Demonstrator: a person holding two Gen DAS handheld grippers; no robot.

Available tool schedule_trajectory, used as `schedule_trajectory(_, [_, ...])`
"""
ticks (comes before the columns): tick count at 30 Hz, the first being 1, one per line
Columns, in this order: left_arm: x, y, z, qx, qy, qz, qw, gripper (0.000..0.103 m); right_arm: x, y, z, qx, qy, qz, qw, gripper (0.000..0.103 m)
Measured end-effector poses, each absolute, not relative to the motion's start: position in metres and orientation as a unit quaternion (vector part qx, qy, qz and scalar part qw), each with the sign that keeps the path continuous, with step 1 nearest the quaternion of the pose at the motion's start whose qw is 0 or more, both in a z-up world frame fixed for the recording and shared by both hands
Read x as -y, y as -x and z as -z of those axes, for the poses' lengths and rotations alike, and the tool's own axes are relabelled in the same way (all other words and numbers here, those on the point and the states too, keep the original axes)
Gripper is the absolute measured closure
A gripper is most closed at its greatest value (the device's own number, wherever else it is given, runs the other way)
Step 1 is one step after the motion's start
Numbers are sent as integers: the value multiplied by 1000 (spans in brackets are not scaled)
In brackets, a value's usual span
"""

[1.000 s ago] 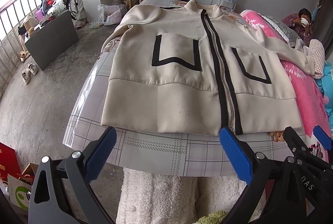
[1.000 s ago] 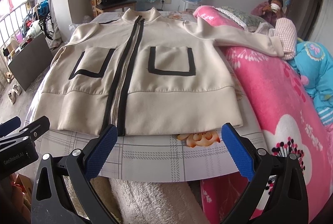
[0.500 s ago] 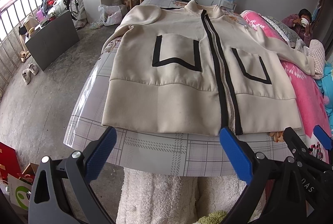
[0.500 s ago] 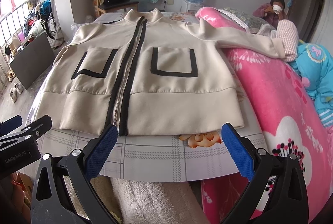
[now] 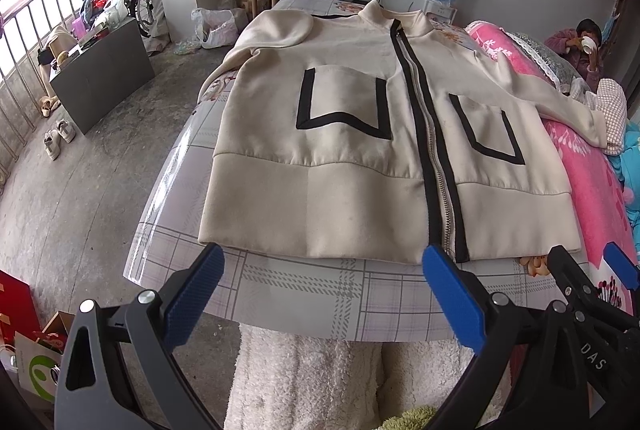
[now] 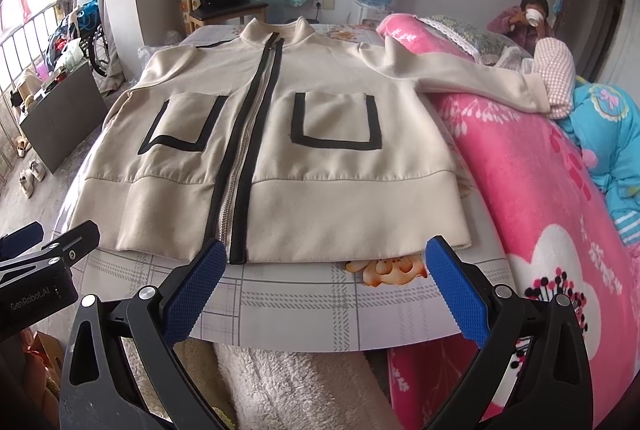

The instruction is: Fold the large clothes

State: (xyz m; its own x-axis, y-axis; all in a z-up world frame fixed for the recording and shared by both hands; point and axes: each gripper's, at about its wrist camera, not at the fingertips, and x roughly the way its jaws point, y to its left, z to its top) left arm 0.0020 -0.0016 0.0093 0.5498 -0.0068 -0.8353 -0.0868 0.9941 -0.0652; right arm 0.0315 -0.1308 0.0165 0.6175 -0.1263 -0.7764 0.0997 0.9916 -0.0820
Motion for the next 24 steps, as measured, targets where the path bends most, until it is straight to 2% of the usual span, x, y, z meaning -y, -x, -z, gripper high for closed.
schedule_trajectory(24, [-21, -52, -7, -479, 56, -46, 875, 5, 117, -85, -22, -433, 33, 40, 900, 7])
